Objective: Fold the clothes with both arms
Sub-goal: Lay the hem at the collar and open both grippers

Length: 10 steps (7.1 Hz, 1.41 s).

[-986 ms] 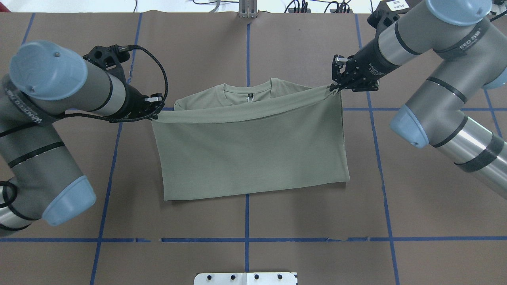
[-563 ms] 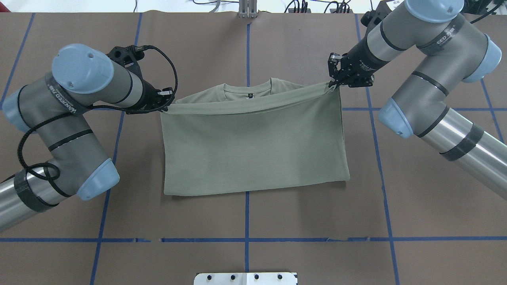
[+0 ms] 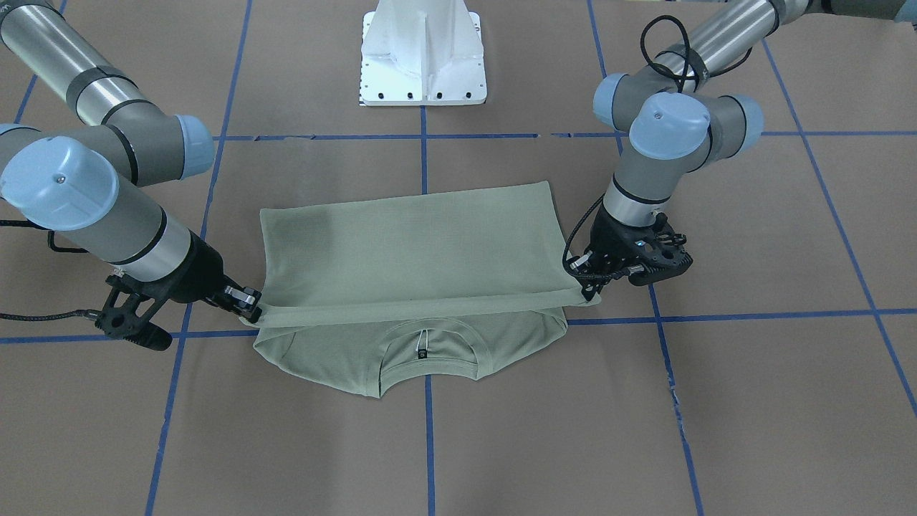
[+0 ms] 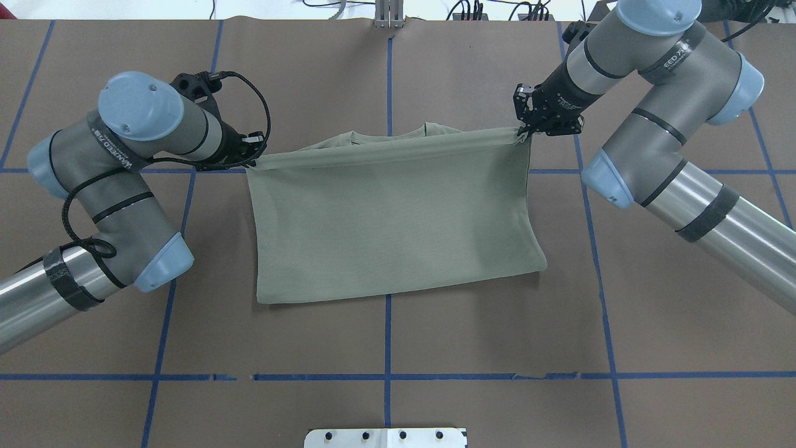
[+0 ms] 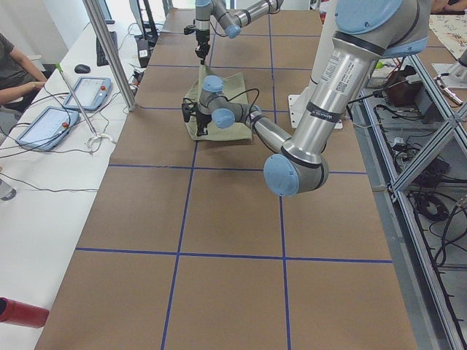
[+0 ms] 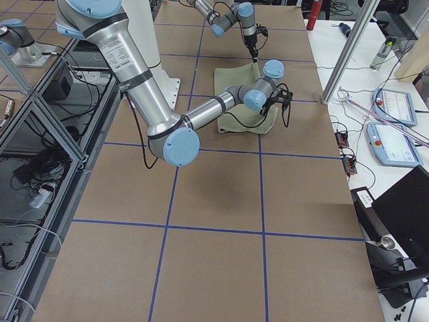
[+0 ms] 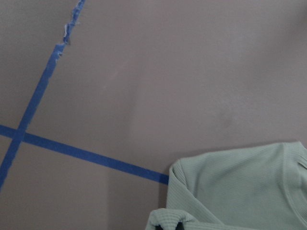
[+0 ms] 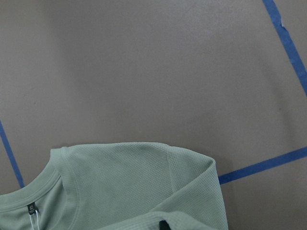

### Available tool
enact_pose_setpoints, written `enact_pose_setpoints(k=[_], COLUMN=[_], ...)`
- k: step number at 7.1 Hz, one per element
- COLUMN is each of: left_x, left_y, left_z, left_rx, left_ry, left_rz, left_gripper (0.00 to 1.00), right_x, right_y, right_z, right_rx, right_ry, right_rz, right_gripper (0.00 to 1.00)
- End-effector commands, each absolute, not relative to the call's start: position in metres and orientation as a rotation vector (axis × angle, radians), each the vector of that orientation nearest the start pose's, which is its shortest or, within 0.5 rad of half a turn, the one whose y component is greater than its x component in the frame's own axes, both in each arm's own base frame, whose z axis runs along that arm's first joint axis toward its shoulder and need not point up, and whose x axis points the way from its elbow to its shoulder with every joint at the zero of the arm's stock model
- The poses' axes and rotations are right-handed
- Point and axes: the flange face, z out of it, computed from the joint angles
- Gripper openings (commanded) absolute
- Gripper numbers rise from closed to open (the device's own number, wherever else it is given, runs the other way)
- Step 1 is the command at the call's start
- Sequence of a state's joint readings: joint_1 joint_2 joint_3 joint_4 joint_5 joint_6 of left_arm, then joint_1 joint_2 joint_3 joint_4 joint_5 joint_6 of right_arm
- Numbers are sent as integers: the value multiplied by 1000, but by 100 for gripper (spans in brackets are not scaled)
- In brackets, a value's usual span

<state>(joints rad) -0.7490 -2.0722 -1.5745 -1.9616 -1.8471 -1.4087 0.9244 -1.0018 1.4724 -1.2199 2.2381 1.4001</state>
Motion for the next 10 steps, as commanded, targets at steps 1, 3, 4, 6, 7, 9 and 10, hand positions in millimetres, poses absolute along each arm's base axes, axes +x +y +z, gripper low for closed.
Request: enact_pose_setpoints(k=[1,3,4,6,7,9,10], left_x=[441,446,446,449,449,449,447], left_y=[-554,-556,-557,-561,-561,-564,-564], left_z=[313,296,294,303,304,293,294], left_rx=[162,146,140,134,135,167,169], left_ry=[930,953,953,935,936,941,939], left_rz=[-427,-467,-477,-483,-482,-479,-480], left_gripper=[0,0,0,0,3,100,100], right_x=[-376,-377,-380,-385,-385,-391,-385], right_y=[-615,-617,-619,-617,-618,-611,-607], right_z=[324,329,334,333,335,337,349], right_rx=[-134,-141,-142,-130,-131,-95,-58], right_ry=[-993,-984,-974,-967,-964,-978,-1023], right_rz=[421,426,432,431,433,417,398], right_gripper=[0,0,0,0,0,100,100])
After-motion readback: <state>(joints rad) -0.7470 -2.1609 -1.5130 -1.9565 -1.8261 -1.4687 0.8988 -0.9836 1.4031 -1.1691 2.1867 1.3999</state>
